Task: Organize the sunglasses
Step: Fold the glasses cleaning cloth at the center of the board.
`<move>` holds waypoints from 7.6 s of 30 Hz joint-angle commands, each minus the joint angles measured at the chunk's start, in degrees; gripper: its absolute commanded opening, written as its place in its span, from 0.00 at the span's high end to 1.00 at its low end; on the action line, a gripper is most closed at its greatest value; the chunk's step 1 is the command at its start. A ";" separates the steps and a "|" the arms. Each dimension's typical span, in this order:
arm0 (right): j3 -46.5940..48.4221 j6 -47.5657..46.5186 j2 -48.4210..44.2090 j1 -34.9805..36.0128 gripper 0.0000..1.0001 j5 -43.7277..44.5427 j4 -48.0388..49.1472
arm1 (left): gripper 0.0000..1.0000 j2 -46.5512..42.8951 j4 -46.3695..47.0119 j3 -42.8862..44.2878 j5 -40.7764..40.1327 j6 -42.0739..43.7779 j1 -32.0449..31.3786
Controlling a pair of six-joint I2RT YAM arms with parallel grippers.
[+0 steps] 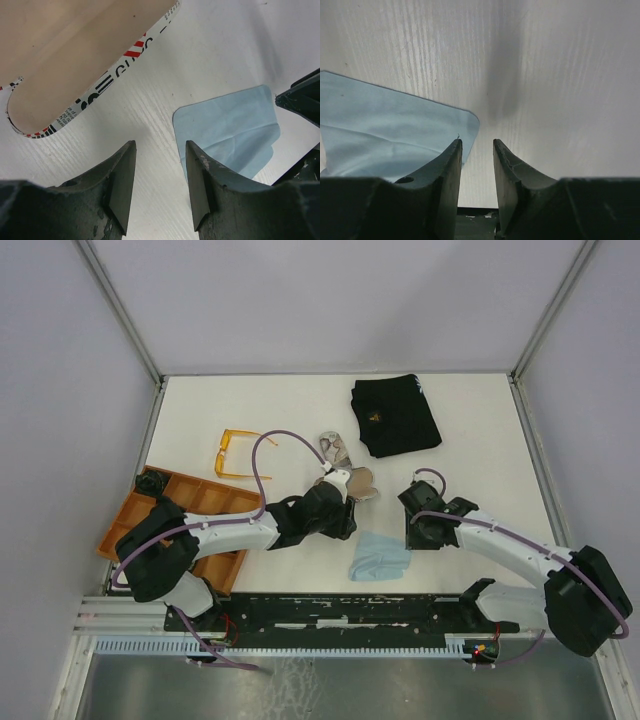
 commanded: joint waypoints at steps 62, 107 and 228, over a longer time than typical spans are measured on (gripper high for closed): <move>-0.91 -1.67 5.73 -2.46 1.00 -2.38 7.36 | 0.50 9.90 1.21 7.75 4.15 6.10 -1.17; -2.45 -1.71 4.99 -2.63 1.00 -2.36 8.92 | 0.71 21.54 -11.44 13.57 -9.18 7.20 -12.34; -7.23 -8.81 -2.88 -2.65 1.00 -14.13 20.70 | 0.97 -3.41 18.71 -13.47 0.74 12.20 -7.43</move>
